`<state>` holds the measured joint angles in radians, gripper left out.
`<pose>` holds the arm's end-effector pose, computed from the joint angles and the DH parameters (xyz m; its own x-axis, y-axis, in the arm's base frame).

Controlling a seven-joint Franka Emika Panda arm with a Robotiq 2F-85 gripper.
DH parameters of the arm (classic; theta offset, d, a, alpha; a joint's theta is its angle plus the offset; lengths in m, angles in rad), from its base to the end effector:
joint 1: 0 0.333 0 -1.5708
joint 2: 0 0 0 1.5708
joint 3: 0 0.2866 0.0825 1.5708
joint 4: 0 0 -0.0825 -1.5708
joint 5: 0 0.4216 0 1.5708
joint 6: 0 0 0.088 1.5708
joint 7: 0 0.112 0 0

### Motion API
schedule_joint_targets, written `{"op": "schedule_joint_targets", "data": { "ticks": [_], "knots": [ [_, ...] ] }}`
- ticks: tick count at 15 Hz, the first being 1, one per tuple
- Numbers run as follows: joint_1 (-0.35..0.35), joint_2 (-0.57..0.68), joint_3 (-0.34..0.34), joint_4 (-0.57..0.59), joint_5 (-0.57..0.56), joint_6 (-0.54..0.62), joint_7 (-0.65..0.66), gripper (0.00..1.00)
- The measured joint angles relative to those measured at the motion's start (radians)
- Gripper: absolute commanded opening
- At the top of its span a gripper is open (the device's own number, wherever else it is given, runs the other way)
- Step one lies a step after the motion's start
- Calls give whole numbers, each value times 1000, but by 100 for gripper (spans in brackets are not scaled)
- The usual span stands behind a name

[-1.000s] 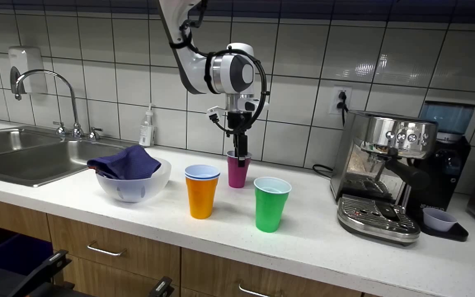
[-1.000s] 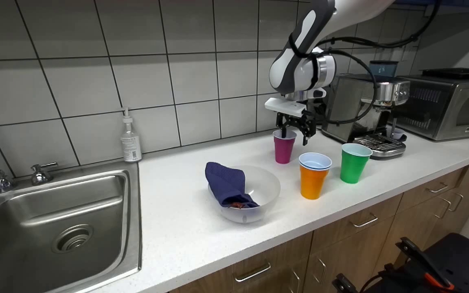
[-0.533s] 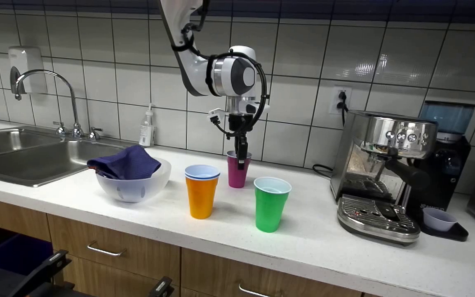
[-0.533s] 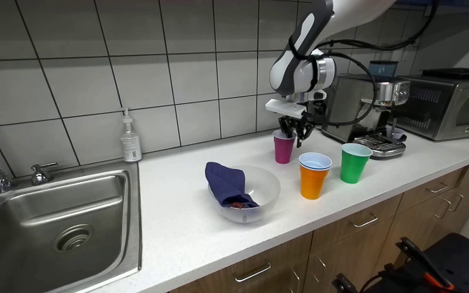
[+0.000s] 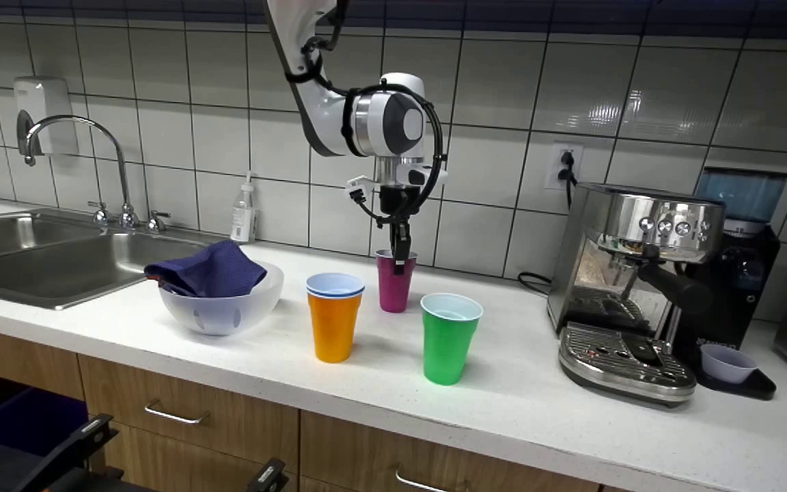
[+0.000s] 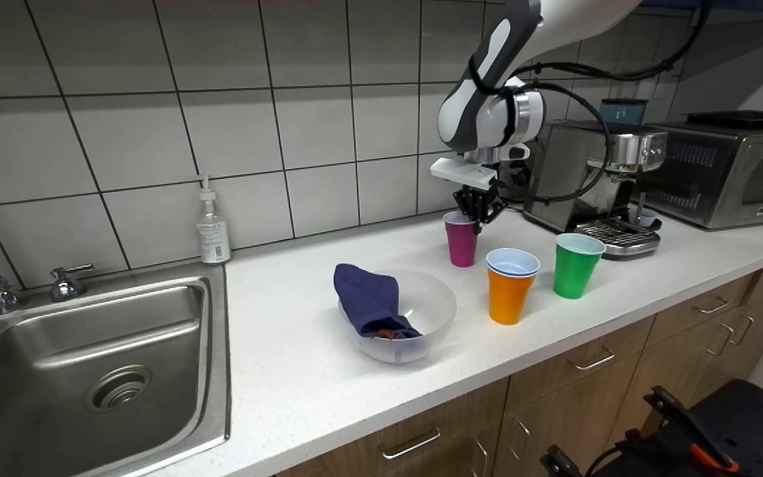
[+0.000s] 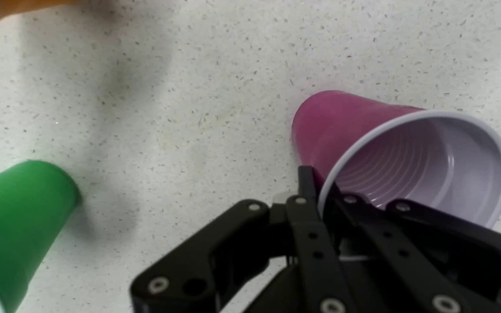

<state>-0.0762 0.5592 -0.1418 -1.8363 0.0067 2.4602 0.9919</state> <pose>0.6494 -0.1414 0.1759 0.3681 -0.9247 0.0969 -0.9282 -0.3716 -0.0195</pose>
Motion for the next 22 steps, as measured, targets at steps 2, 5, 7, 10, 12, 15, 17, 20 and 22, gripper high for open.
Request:
{"op": "schedule_joint_targets", "data": {
  "ticks": [2,5,7,10,12,15,17,20,22],
  "knots": [
    [0,0,0,0,0,0,-5,1],
    [1,-5,0,0,0,0,-22,1],
    [4,-13,0,0,1,0,-35,1],
    [12,-35,0,-6,1,0,-55,1],
    [15,-57,0,-17,1,0,-68,1],
    [20,-99,0,-45,1,2,-85,1],
    [23,-129,0,-66,1,2,-95,1],
    [26,-173,0,-100,1,2,-106,1],
    [29,-200,0,-122,1,2,-111,1]
  ]
}}
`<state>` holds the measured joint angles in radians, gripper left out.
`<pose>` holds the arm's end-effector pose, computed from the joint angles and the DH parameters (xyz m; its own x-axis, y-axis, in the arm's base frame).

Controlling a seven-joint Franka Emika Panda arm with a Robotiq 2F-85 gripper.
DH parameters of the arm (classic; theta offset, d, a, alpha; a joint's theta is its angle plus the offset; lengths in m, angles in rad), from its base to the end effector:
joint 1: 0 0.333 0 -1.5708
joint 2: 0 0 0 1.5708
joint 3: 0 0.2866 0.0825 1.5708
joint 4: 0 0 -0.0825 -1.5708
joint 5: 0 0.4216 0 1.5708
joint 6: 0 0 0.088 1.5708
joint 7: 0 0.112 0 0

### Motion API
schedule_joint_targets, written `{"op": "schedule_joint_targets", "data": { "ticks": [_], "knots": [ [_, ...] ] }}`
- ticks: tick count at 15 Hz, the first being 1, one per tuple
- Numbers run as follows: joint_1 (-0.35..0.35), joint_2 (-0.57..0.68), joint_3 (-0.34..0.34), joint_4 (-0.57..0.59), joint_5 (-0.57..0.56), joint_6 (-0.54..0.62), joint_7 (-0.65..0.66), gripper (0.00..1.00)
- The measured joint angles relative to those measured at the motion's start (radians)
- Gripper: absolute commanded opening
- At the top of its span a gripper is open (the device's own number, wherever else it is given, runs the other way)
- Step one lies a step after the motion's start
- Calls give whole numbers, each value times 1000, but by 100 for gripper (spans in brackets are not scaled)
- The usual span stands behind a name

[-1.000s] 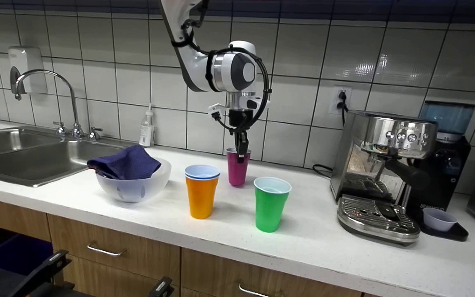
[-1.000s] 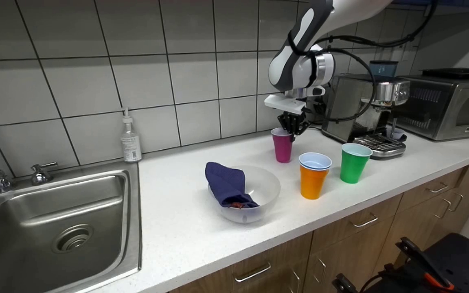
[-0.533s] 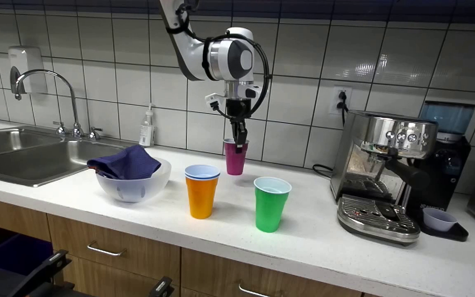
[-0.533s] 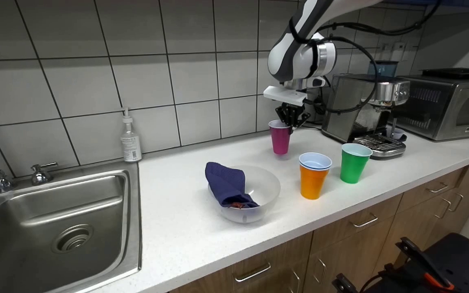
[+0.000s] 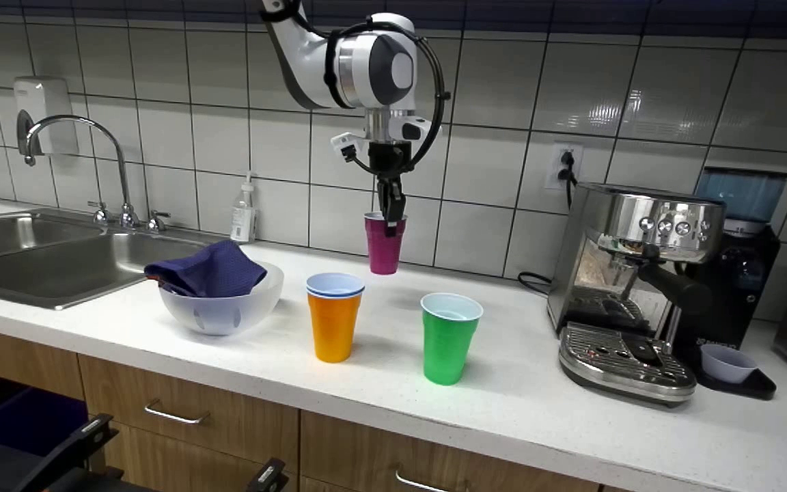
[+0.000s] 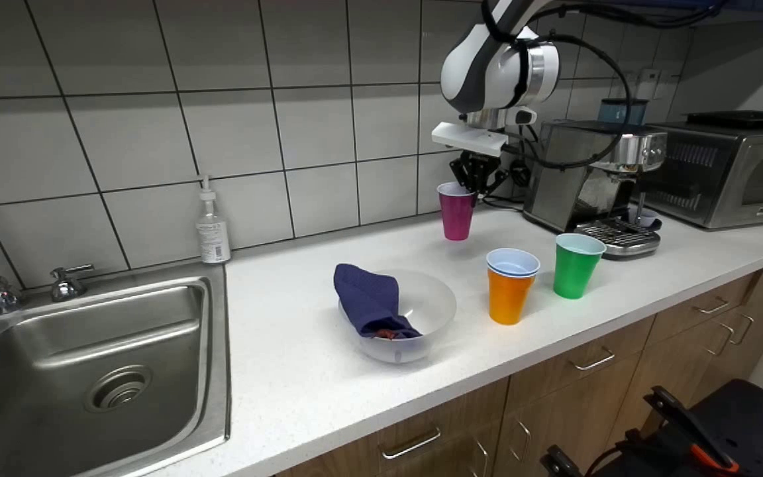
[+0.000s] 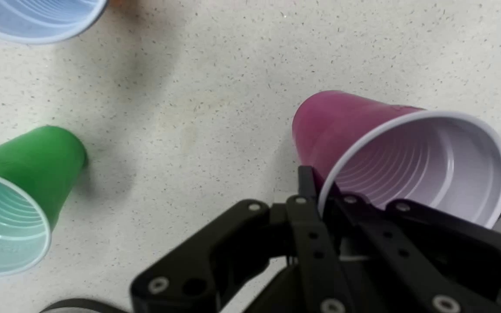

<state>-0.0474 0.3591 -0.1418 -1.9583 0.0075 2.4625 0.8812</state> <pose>0.6358 -0.1200 0.2507 0.4772 -0.8694 0.1282 -0.8680 -0.4891 -0.0861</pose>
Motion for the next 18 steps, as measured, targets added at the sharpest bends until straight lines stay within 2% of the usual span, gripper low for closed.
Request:
{"op": "schedule_joint_targets", "data": {
  "ticks": [18],
  "knots": [
    [38,-237,3,-197,-4,0,6,1]
  ]
}}
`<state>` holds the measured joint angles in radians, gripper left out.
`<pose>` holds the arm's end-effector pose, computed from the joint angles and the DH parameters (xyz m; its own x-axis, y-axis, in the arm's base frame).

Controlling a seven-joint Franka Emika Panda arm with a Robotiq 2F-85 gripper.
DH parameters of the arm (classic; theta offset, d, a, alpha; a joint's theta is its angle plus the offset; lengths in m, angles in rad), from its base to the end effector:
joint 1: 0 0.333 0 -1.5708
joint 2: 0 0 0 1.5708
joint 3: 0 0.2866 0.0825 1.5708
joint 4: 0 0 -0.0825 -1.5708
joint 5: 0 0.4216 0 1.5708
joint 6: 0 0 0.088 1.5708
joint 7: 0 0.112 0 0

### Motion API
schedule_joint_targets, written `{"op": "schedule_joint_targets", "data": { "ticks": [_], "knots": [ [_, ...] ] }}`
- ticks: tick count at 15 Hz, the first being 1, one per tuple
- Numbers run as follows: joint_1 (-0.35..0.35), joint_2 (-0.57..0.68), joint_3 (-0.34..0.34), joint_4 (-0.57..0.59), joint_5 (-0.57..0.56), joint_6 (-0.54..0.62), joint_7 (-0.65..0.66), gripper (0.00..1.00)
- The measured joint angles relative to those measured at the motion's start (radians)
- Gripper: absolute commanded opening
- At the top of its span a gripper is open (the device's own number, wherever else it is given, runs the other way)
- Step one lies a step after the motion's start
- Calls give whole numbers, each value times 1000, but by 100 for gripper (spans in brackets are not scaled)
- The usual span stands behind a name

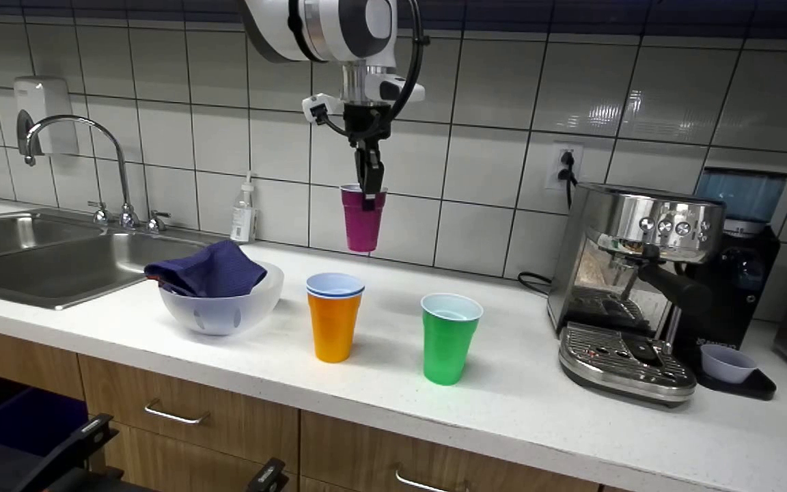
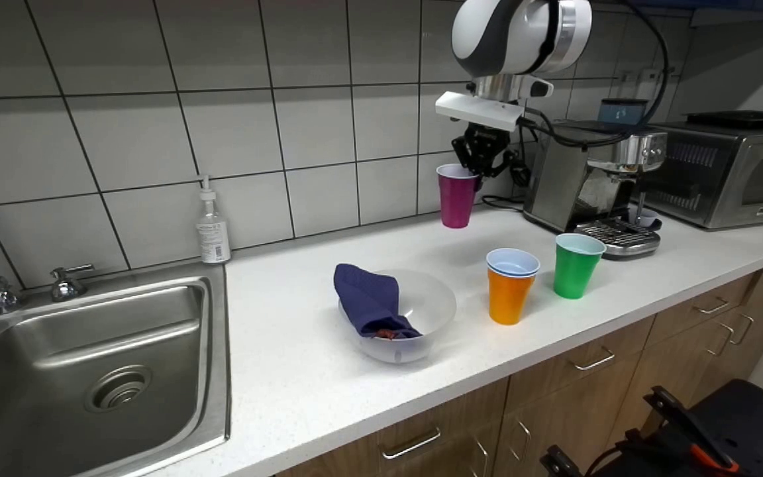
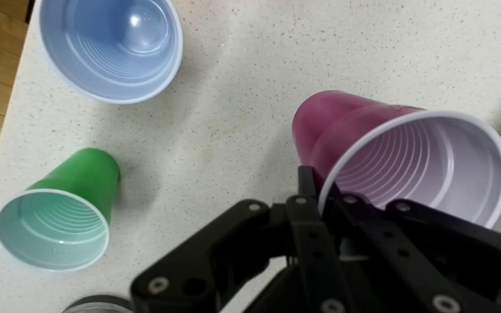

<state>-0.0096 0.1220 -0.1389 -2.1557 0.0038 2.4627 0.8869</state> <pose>0.5915 -0.0884 0.3031 0.4984 -0.8575 0.1278 -0.8478 -0.5129 -0.1347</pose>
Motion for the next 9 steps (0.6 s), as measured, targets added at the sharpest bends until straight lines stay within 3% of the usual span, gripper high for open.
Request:
{"op": "schedule_joint_targets", "data": {
  "ticks": [9],
  "knots": [
    [0,-120,16,-102,-20,0,38,1]
  ]
}}
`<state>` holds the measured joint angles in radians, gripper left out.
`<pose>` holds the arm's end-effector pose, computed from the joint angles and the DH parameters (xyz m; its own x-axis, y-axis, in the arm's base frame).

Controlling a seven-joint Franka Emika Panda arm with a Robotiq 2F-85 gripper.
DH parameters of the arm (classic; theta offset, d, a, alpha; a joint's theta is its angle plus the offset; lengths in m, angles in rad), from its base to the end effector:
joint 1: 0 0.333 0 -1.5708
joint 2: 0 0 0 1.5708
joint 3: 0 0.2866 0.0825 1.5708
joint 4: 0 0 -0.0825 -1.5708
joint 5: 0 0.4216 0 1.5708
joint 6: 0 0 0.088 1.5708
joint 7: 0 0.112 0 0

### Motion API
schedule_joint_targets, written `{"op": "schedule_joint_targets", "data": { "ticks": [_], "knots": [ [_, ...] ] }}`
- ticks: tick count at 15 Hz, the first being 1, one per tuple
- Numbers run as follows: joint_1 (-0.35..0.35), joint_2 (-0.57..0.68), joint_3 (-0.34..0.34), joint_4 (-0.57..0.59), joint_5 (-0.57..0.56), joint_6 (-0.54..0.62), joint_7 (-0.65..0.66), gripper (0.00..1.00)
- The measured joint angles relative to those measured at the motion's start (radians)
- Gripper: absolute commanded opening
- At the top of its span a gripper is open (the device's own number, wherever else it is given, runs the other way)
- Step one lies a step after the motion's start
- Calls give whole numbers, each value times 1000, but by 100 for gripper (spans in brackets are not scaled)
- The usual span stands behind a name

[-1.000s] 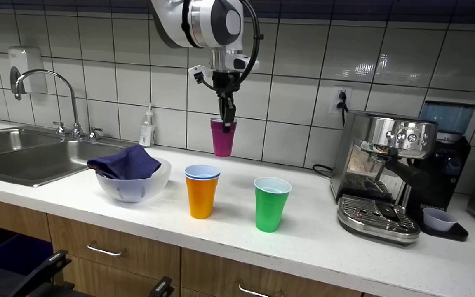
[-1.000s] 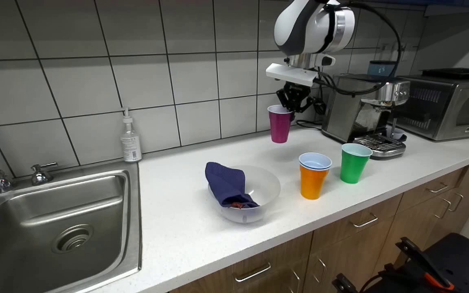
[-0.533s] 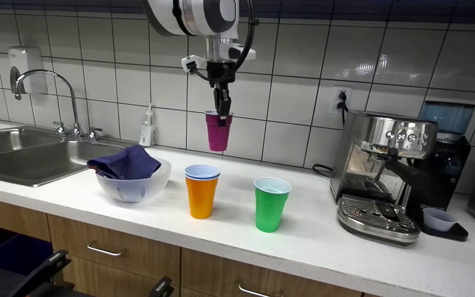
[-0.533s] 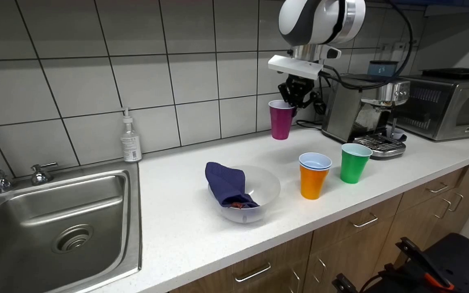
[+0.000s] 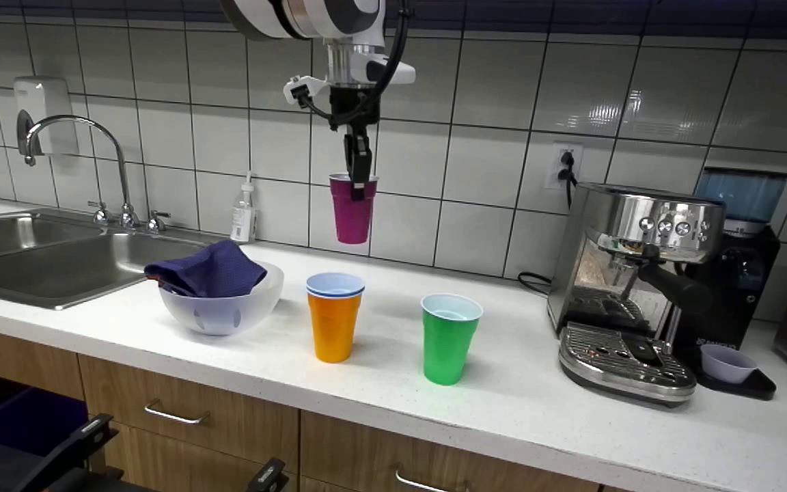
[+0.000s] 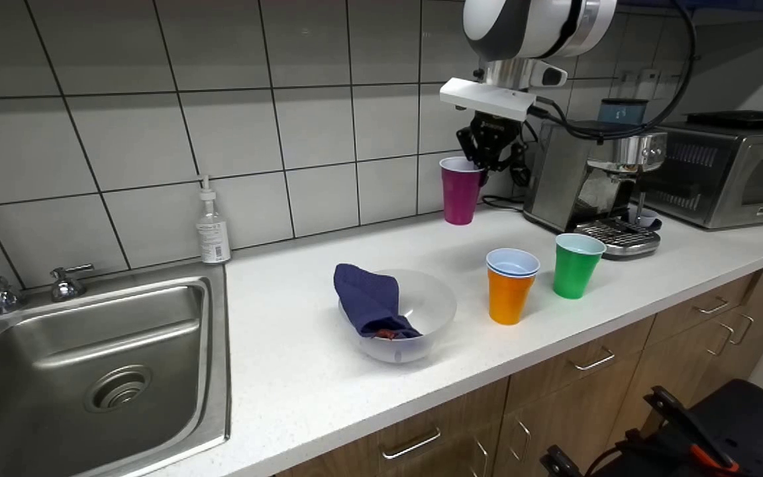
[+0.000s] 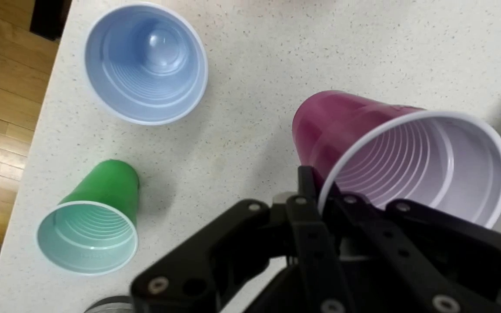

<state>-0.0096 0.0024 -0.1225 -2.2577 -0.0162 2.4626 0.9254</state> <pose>0.5648 -0.0751 0.3229 0.4880 -0.8629 0.1312 -0.8501 -0.5040 -0.1529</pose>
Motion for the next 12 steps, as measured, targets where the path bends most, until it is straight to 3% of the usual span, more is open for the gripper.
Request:
{"op": "schedule_joint_targets", "data": {
  "ticks": [12],
  "knots": [
    [-34,-173,36,-157,-63,-14,71,1]
  ]
}}
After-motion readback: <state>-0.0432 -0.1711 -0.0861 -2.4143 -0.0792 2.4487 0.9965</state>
